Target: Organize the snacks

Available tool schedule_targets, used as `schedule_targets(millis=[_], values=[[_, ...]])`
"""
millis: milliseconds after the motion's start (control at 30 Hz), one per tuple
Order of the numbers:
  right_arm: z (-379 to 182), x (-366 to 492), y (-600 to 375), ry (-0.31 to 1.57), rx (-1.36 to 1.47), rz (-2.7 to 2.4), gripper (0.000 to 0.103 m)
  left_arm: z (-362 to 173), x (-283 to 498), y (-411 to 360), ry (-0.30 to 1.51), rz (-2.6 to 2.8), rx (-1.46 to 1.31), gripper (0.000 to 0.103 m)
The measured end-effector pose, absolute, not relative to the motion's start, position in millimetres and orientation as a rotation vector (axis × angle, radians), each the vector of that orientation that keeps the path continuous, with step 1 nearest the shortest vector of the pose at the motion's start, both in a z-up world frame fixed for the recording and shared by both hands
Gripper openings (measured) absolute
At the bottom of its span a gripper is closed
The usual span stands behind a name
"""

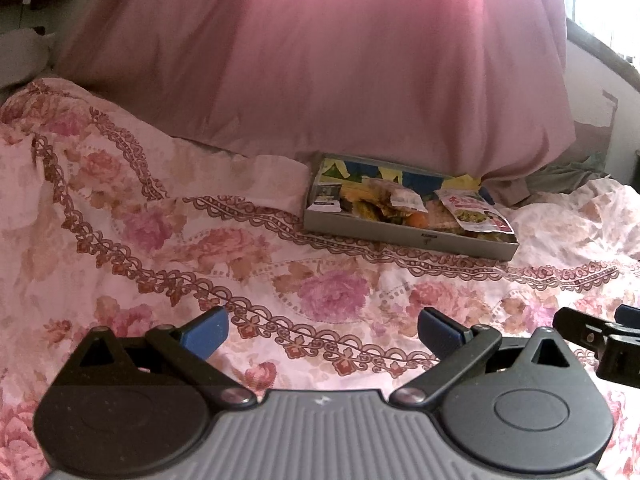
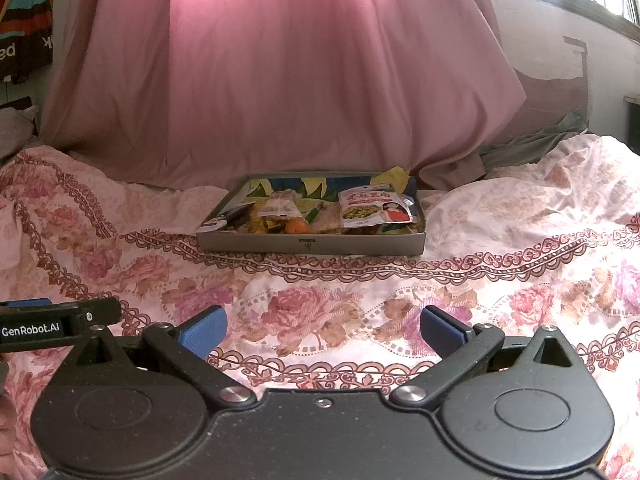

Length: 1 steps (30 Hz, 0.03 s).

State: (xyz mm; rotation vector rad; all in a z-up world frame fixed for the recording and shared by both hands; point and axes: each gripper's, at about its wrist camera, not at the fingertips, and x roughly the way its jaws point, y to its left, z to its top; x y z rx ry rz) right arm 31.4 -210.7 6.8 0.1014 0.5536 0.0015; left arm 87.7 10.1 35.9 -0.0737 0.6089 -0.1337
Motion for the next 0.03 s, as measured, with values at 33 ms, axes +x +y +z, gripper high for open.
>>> schedule_targets(millis=[33], values=[[6.8,31.5,-210.7,0.554,0.101,0.001,0.102,36.0,87.6,9.3,0.609,-0.131,-0.071,0.103]])
